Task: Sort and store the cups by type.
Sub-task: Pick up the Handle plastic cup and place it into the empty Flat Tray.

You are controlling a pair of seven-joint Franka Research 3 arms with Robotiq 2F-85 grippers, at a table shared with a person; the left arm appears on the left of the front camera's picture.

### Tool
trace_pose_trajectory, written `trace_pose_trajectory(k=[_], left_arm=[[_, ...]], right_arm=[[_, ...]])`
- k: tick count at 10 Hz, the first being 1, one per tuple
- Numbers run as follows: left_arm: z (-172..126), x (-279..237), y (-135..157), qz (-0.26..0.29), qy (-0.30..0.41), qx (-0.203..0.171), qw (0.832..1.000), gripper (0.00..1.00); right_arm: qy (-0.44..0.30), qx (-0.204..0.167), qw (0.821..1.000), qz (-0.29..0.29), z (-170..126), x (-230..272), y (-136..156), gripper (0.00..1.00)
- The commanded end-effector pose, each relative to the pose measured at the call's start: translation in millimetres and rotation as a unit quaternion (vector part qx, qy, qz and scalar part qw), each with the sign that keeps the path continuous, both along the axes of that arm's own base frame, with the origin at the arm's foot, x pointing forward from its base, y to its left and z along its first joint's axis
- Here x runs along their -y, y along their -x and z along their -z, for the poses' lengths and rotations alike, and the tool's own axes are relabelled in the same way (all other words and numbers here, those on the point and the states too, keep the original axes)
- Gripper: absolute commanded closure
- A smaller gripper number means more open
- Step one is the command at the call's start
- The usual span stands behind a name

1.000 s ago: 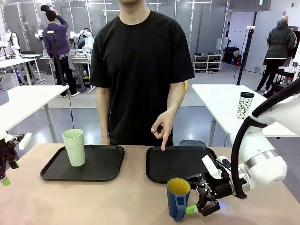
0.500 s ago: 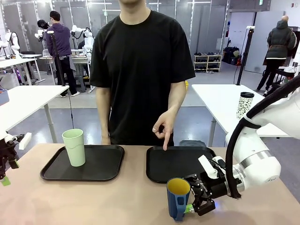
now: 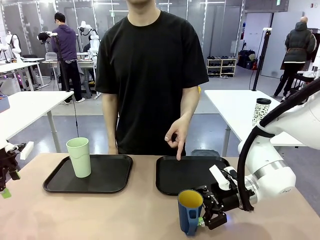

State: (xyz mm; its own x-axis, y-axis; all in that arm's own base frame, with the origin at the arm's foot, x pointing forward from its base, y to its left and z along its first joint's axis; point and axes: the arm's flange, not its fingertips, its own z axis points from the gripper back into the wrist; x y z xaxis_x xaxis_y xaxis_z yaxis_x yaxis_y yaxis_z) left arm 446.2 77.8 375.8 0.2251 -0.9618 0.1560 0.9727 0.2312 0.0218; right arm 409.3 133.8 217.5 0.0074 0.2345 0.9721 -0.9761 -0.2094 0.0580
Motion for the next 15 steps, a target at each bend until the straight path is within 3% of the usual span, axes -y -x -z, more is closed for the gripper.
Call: trace_pose_trajectory(k=[1, 5, 11, 15], left_arm=[[-1, 0, 2, 0.001, -0.005, 0.004, 1.0, 0.0], [-1, 0, 2, 0.001, -0.005, 0.004, 1.0, 0.0], [-1, 0, 2, 0.001, -0.005, 0.004, 1.0, 0.0], [-1, 0, 2, 0.001, -0.005, 0.004, 1.0, 0.0]], right_arm=[[-0.012, 0.016, 1.0, -0.002, 9, -4, 0, 0.0], [-0.018, 0.01, 0.999, -0.025, 12, -5, 2, 0.0], [-0.01, 0.013, 0.999, -0.029, 10, -5, 3, 0.5], [-0.011, 0.024, 1.0, -0.01, -22, -2, 4, 0.5]])
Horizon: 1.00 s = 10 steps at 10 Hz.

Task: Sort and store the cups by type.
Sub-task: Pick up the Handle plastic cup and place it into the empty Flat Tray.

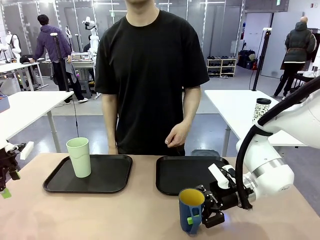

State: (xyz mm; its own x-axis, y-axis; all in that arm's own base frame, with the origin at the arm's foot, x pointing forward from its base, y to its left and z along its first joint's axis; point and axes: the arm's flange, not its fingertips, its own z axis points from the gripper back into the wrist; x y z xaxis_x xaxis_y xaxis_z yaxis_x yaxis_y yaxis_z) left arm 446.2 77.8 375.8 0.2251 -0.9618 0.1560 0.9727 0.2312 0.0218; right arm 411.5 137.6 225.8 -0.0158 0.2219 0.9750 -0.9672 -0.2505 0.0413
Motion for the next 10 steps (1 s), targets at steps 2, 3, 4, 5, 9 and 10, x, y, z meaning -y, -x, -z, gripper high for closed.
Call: trace_pose_trajectory(k=[2, 3, 4, 5, 9, 10], left_arm=[[-1, 0, 2, 0.001, -0.005, 0.004, 1.0, 0.0], [-1, 0, 2, 0.001, -0.005, 0.004, 1.0, 0.0], [-1, 0, 2, 0.001, -0.005, 0.004, 1.0, 0.0], [-1, 0, 2, 0.001, -0.005, 0.004, 1.0, 0.0], [-1, 0, 2, 0.001, -0.005, 0.004, 1.0, 0.0], [-1, 0, 2, 0.001, -0.005, 0.004, 1.0, 0.0]], right_arm=[[-0.014, 0.025, 0.999, 0.03, -46, 7, 6, 0.5], [-0.008, 0.032, 0.999, 0.04, -60, 11, 8, 0.5], [-0.008, 0.037, 0.998, 0.045, -69, 14, 9, 0.5], [-0.006, 0.04, 0.998, 0.053, -74, 16, 11, 0.5], [-0.008, 0.051, 0.998, 0.033, -69, 16, 3, 0.5], [-0.008, 0.051, 0.998, 0.033, -69, 16, 3, 0.5]])
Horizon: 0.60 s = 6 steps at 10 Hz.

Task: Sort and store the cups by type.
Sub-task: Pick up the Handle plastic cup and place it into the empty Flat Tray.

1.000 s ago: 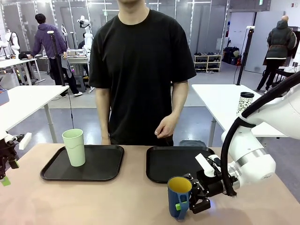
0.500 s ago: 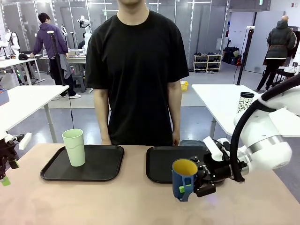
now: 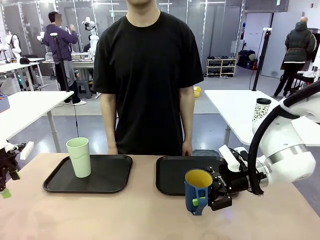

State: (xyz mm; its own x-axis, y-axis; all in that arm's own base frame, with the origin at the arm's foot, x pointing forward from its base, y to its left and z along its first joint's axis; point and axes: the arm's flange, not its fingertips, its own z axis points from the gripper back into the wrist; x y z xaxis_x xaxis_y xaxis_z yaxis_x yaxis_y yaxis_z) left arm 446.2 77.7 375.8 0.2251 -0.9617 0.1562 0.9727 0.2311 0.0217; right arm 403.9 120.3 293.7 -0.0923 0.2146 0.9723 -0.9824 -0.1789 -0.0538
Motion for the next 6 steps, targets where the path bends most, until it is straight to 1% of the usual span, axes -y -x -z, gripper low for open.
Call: trace_pose_trajectory(k=[1, 2, 3, 6], left_arm=[[-1, 0, 2, 0.001, -0.005, 0.004, 1.0, 0.0], [-1, 0, 2, 0.001, -0.005, 0.004, 1.0, 0.0], [-1, 0, 2, 0.001, -0.005, 0.004, 1.0, 0.0], [-1, 0, 2, 0.001, -0.005, 0.004, 1.0, 0.0]], right_arm=[[-0.002, 0.004, 1.0, -0.004, -1, -2, -5, 0.5], [-0.002, 0.004, 1.0, -0.004, -1, -2, -5, 0.5], [0.0, -0.001, 1.0, 0.0, 1, 0, 0, 0.26], [-0.018, -0.006, 1.0, 0.002, -11, 16, -48, 0.26]])
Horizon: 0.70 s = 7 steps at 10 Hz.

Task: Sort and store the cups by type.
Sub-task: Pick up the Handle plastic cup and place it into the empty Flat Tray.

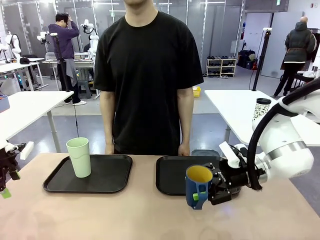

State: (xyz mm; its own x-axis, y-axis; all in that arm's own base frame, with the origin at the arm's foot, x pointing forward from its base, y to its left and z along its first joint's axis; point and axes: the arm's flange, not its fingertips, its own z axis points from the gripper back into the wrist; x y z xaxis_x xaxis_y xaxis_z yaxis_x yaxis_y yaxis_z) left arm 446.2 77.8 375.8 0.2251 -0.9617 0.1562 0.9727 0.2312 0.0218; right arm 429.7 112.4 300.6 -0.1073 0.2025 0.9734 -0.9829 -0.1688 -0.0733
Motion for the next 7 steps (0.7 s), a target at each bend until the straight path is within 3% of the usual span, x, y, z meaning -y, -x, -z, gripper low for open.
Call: trace_pose_trajectory(k=[1, 4, 7], left_arm=[[-1, 0, 2, 0.001, -0.005, 0.004, 1.0, 0.0], [-1, 0, 2, 0.001, -0.005, 0.004, 1.0, 0.0], [-1, 0, 2, 0.001, -0.005, 0.004, 1.0, 0.0]], right_arm=[[-0.012, -0.007, 1.0, 0.004, -11, 19, -44, 0.26], [-0.011, -0.023, 0.999, 0.041, -29, 44, -98, 0.26], [-0.014, -0.04, 0.997, 0.06, -37, 54, -132, 0.26]])
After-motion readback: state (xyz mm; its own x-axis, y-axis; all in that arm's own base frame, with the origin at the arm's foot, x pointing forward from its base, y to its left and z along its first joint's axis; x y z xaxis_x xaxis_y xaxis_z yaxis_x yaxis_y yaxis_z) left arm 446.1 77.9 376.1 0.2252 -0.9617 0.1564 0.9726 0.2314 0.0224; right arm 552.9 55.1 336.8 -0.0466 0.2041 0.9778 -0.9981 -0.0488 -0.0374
